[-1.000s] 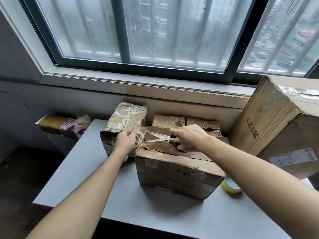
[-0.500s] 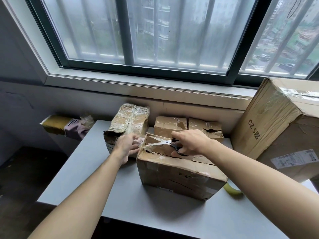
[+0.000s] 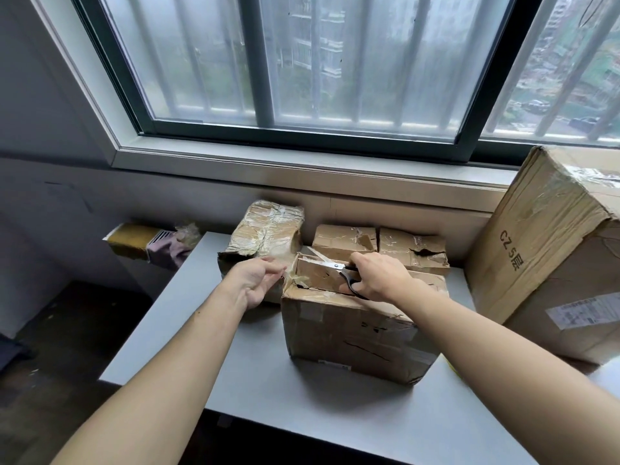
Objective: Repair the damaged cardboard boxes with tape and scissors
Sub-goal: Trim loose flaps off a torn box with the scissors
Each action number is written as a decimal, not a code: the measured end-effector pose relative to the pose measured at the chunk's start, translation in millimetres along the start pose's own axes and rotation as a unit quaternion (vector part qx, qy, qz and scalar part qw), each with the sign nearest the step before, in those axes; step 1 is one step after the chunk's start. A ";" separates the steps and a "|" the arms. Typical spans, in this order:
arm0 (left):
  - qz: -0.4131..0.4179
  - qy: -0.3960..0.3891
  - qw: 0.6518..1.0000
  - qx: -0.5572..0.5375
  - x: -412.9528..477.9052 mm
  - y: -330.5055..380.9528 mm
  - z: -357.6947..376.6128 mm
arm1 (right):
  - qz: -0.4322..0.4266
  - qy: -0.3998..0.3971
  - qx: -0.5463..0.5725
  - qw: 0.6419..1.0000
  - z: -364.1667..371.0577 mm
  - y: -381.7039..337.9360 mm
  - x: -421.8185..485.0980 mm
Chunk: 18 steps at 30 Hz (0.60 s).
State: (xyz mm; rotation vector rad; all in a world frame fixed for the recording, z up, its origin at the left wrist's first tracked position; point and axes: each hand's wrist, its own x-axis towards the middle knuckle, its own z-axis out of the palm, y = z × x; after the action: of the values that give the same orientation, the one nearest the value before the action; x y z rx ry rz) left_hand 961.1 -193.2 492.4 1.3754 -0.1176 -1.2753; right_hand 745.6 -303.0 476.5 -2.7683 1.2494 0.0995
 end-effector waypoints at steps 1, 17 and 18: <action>0.000 -0.005 1.000 0.006 -1.6 0.6 -1.4 | 0.003 0.003 0.004 1.000 1.8 0.3 0.8; 0.360 0.006 0.462 0.810 7.2 -10.1 26.0 | 0.026 0.022 0.042 0.999 3.2 0.8 0.3; 0.329 0.014 0.427 0.842 11.4 -11.7 28.9 | 0.027 0.023 0.041 0.999 3.2 0.3 -0.1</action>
State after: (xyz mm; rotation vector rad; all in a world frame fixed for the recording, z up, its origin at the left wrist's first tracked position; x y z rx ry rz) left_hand 938.3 -216.4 485.5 2.4264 -2.1927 0.0361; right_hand 745.3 -302.8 473.3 -2.6828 1.3097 -0.0120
